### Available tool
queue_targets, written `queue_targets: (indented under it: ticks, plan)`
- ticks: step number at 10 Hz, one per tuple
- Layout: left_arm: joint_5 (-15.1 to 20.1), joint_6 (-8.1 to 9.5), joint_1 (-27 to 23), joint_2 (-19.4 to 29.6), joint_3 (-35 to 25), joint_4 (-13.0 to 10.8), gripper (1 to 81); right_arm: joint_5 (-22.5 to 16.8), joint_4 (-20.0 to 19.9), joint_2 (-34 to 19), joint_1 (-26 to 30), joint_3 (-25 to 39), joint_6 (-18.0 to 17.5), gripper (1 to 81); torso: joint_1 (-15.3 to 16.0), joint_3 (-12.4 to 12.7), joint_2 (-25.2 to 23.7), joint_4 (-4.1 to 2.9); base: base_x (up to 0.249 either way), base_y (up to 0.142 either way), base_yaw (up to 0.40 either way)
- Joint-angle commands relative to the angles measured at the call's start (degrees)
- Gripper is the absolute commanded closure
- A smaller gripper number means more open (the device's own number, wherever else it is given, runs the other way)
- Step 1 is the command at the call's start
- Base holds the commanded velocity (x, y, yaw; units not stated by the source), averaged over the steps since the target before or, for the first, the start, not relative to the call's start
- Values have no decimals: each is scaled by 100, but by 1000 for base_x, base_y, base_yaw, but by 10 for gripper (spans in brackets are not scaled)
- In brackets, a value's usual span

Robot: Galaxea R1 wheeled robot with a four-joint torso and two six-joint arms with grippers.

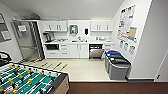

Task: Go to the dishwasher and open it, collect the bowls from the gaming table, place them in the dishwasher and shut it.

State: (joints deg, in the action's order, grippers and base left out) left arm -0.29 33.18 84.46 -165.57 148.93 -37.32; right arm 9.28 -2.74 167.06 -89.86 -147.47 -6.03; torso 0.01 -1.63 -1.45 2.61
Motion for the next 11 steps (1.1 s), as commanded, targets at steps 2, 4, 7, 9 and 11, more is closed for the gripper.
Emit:
queue_targets:
  ticks: [2,4,7,9,11]
  plan:
    - [187,-5,-284,68,-13,-48,811,-260,55,-47,235,18,6,811,2,0,2,0,189,-71,0]
    - [187,-5,-267,50,-4,-48,811,-260,46,-47,201,-18,6,811,2,0,0,0,190,-72,0]
    - [179,-5,-249,33,-13,-48,811,-251,37,-74,156,-62,5,811,2,2,0,0,189,-73,0]
    - [179,-5,-249,-2,-13,-48,811,-251,46,-91,156,-114,-3,811,2,0,2,0,189,-74,0]
    - [179,-5,-249,-11,-4,-39,811,-251,46,-100,174,-114,-3,811,5,0,2,0,189,-67,0]
